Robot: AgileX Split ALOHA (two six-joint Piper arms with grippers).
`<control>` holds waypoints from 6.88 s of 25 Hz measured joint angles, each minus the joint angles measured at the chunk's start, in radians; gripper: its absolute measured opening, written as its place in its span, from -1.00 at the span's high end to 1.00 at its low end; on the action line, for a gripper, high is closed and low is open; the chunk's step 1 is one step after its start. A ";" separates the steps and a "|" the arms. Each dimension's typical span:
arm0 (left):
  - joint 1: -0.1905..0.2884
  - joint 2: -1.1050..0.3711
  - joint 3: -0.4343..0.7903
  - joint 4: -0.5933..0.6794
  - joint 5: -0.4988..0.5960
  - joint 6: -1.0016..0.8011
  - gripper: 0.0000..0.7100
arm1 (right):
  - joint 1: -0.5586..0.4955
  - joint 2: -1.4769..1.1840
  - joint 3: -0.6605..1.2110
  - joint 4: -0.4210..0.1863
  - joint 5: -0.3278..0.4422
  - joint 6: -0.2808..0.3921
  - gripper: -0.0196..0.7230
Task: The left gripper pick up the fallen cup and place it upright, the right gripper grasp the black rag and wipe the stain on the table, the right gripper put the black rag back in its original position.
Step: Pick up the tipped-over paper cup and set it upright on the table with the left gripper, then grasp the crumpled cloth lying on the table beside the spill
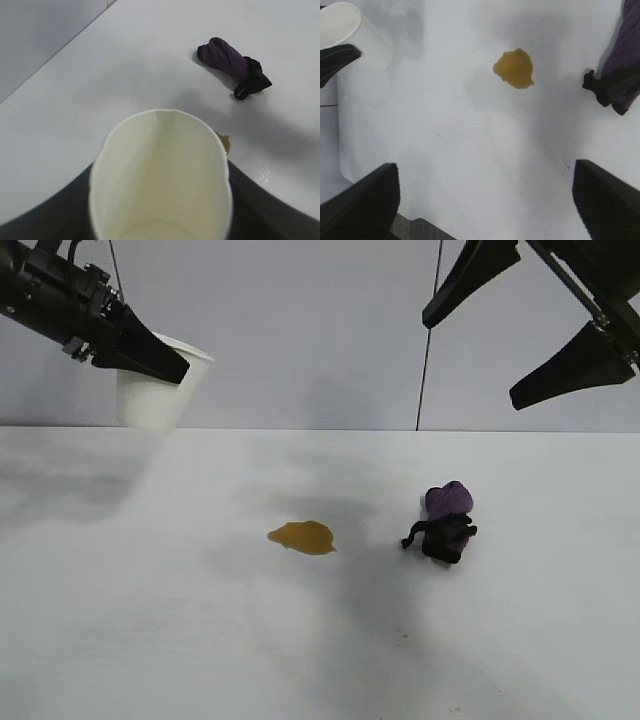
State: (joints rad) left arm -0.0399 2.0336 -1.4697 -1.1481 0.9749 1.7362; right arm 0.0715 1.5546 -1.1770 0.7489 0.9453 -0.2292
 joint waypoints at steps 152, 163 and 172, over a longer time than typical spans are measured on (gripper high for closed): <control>0.043 -2.050 0.990 1.180 0.158 -1.730 -0.94 | 0.000 0.000 0.000 -0.012 -0.018 -0.001 -0.80; 0.043 -2.050 0.990 1.180 0.155 -1.730 -0.94 | 0.000 0.000 0.000 -0.024 0.002 -0.054 -0.80; 0.043 -2.050 0.990 1.180 0.155 -1.730 -0.94 | 0.000 0.000 0.000 -0.186 0.123 -0.059 -0.80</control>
State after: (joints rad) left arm 0.0027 -0.0164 -0.4800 0.0315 1.1295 0.0058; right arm 0.0715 1.5546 -1.1770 0.5624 1.0687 -0.2878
